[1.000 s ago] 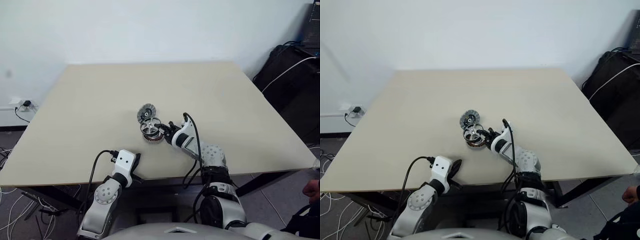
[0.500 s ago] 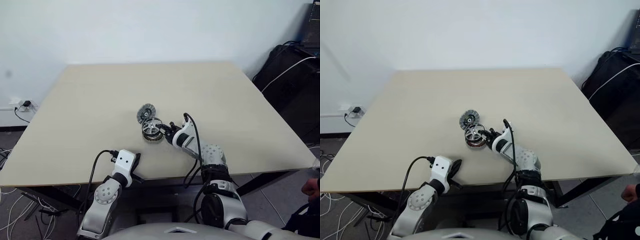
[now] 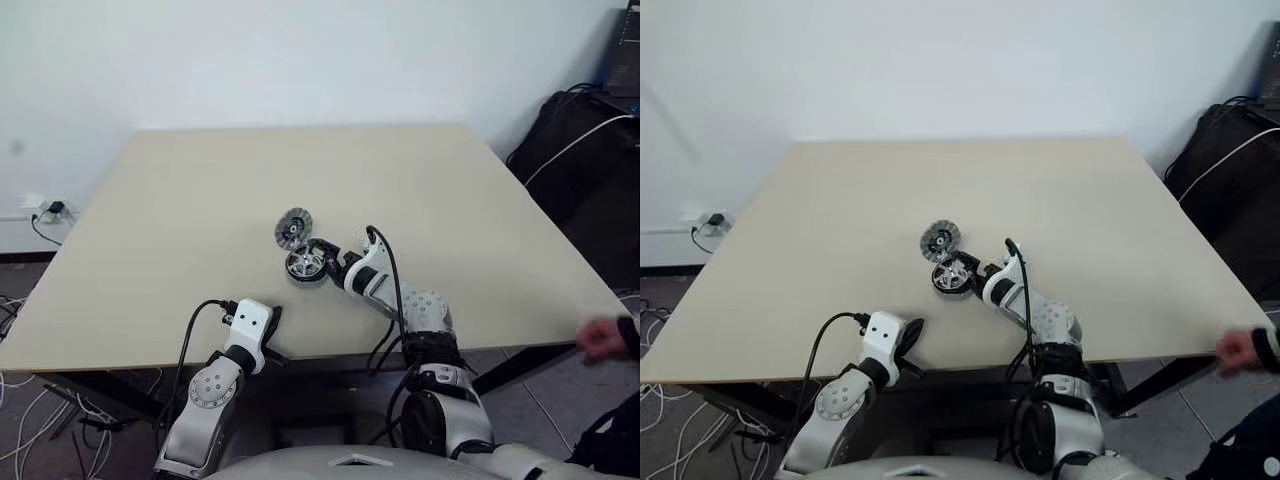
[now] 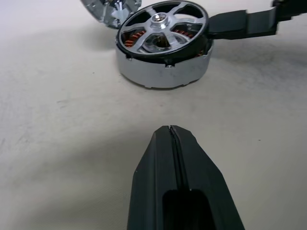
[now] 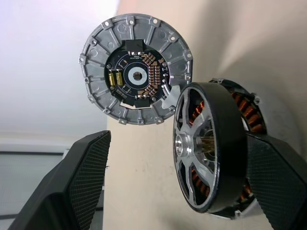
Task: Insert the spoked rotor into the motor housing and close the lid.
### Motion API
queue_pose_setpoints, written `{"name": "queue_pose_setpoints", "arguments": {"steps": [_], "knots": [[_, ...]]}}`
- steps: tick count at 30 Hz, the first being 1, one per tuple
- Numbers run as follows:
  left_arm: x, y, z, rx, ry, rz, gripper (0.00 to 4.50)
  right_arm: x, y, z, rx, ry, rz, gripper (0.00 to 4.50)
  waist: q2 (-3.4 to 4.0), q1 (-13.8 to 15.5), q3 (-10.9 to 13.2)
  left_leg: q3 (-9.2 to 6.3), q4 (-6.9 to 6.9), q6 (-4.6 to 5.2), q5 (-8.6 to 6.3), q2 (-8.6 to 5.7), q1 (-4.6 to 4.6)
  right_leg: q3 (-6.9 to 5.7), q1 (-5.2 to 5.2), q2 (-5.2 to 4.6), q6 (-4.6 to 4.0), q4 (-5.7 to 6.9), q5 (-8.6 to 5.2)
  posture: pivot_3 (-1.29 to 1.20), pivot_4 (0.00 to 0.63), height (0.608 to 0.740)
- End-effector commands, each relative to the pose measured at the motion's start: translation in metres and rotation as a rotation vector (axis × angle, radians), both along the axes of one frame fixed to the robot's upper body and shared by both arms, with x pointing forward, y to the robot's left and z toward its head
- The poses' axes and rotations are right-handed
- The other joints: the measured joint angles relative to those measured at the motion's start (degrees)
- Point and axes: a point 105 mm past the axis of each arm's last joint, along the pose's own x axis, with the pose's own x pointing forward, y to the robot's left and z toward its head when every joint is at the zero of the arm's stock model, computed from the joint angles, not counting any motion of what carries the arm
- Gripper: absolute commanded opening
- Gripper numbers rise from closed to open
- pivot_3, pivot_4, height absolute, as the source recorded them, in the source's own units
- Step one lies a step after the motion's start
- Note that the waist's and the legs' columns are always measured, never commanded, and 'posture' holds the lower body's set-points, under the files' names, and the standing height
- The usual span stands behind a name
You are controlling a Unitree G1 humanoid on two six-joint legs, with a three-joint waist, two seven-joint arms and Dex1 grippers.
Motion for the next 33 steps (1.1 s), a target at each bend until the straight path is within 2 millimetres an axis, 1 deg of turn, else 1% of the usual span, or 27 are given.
{"name": "queue_pose_setpoints", "arguments": {"steps": [1, 8, 13, 17, 20, 24, 30, 33], "knots": [[0.005, -0.003, 0.015, -0.020, -0.061, -0.003, 0.00, 0.006, -0.011, 0.020, -0.019, -0.095, -0.031, 4.46, 0.00, -0.03, 0.00, 0.00, 0.00, 0.00, 0.00, 0.00, -0.02, 0.00, -0.02, 0.00, 0.00, 0.00, 0.00, 0.00, 0.000, 0.740], [0.005, -0.004, 0.015, -0.021, -0.060, -0.009, 0.00, 0.002, -0.029, 0.022, -0.108, -0.138, -0.078, 4.46, 0.00, -0.06, 0.00, 0.01, 0.00, 0.00, 0.00, 0.00, -0.05, 0.00, -0.05, 0.00, 0.00, 0.00, 0.00, 0.00, 0.000, 0.740], [0.004, -0.004, 0.015, -0.022, -0.057, -0.011, 0.00, -0.006, -0.039, 0.024, -0.144, -0.160, -0.089, 4.46, 0.00, -0.07, 0.00, 0.01, 0.00, 0.00, 0.00, 0.00, -0.05, 0.00, -0.05, 0.00, -0.02, -0.01, -0.01, 0.00, 0.000, 0.740], [0.004, -0.005, 0.014, -0.023, -0.054, -0.013, 0.00, -0.011, -0.049, 0.020, -0.168, -0.147, -0.109, 4.46, 0.00, -0.06, 0.00, 0.01, 0.00, 0.00, 0.00, 0.00, -0.04, 0.00, -0.04, 0.01, -0.04, -0.01, -0.02, 0.00, 0.000, 0.740], [0.004, -0.004, 0.014, -0.023, -0.055, -0.011, 0.00, -0.017, -0.057, 0.017, -0.191, -0.144, -0.117, 4.46, -0.01, 0.02, 0.01, 0.01, 0.00, 0.00, 0.00, -0.01, -0.04, 0.00, -0.05, 0.01, -0.25, 0.00, -0.15, 0.00, 0.000, 0.740], [0.003, -0.004, 0.014, -0.022, -0.054, -0.009, 0.00, -0.026, -0.065, 0.011, -0.221, -0.135, -0.123, 4.46, -0.02, 0.02, 0.01, 0.01, 0.00, 0.01, 0.00, -0.01, -0.04, 0.01, -0.04, 0.00, -0.25, -0.01, -0.15, 0.00, 0.000, 0.740], [0.004, -0.004, 0.014, -0.021, -0.054, -0.010, 0.00, -0.041, -0.069, -0.001, -0.285, -0.112, -0.100, 4.46, -0.02, -0.03, 0.01, 0.01, 0.00, 0.01, 0.00, 0.00, -0.01, 0.01, -0.03, 0.01, -0.26, 0.01, -0.17, 0.00, 0.000, 0.740], [0.004, -0.004, 0.014, -0.021, -0.053, -0.013, 0.00, -0.046, -0.068, -0.005, -0.285, -0.096, -0.102, 4.46, -0.02, -0.01, 0.01, 0.02, 0.00, 0.01, 0.00, 0.00, -0.01, 0.01, -0.04, 0.01, -0.26, 0.01, -0.17, 0.00, 0.000, 0.740]]}}
